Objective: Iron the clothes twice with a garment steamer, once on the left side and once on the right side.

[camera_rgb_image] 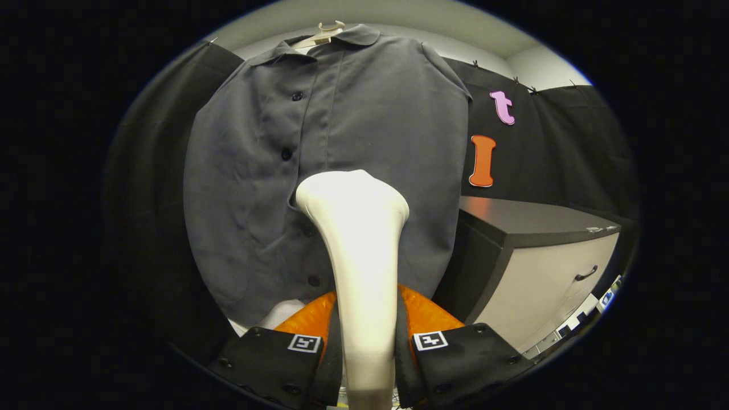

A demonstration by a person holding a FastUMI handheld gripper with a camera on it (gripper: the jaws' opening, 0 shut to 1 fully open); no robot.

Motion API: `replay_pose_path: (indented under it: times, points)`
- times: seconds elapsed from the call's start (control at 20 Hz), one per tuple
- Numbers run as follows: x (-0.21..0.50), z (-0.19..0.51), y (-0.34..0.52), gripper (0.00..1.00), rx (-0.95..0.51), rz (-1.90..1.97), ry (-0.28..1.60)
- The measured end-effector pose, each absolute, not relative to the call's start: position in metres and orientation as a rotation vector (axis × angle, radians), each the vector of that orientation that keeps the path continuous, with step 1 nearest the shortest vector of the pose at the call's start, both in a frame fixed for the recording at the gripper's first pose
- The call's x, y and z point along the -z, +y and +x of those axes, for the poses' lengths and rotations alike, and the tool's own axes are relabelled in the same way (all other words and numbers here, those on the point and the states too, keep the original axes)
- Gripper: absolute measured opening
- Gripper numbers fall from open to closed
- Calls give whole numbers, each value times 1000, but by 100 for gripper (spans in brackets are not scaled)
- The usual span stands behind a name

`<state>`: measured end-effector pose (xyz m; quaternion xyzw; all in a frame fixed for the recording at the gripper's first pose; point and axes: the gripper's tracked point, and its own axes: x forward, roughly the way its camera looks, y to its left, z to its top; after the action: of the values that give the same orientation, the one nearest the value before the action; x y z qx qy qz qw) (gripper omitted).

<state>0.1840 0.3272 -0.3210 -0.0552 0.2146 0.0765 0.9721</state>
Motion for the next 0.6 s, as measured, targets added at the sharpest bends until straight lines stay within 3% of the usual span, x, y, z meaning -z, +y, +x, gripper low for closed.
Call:
replay_pose_path:
  times: [0.6]
  points:
    - [388, 150, 316, 46, -126, -105, 594]
